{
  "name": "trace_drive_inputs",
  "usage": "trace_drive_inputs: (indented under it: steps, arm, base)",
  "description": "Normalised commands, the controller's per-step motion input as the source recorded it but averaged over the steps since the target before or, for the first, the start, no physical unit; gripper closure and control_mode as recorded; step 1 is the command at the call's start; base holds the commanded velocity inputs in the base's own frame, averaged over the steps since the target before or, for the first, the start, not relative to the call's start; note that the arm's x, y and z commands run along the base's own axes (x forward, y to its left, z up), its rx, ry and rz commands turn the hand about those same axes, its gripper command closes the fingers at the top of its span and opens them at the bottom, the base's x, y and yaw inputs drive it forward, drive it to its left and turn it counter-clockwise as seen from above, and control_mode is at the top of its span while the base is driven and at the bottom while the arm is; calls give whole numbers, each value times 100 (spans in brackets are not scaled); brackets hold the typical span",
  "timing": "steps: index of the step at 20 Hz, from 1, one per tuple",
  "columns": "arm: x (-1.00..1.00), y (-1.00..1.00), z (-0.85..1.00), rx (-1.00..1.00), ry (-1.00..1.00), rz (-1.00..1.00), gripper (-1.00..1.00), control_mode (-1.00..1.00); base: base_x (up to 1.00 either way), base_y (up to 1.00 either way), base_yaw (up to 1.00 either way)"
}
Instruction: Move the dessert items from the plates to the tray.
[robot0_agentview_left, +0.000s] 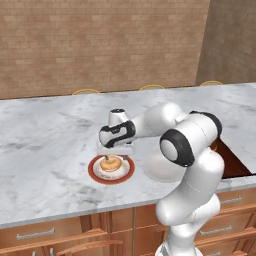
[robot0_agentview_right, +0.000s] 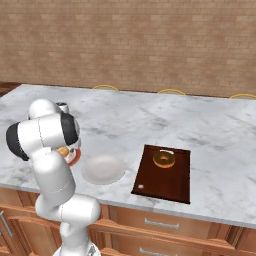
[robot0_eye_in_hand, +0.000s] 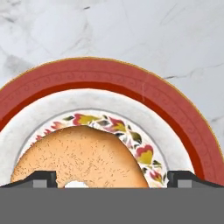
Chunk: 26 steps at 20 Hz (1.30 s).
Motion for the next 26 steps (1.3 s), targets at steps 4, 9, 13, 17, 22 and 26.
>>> trace_drive_inputs:
  steps: [4,9,13,17,22,26]
  arm:
    - [-19,0,-24,-4,5,3,-100,-100]
    - [-50,0,-14,-6,2,13,-100,-100]
    - [-51,-2,-6,-2,0,11,-100,-100]
    - [-8,-17,0,0,0,2,-100,-100]
    - [0,-23,0,0,0,0,-100,-100]
    - [26,-8,2,0,0,-1,-100,-100]
  base:
    - [0,0,0]
    - [0,0,0]
    - [0,0,0]
    - [0,0,0]
    - [0,0,0]
    - [0,0,0]
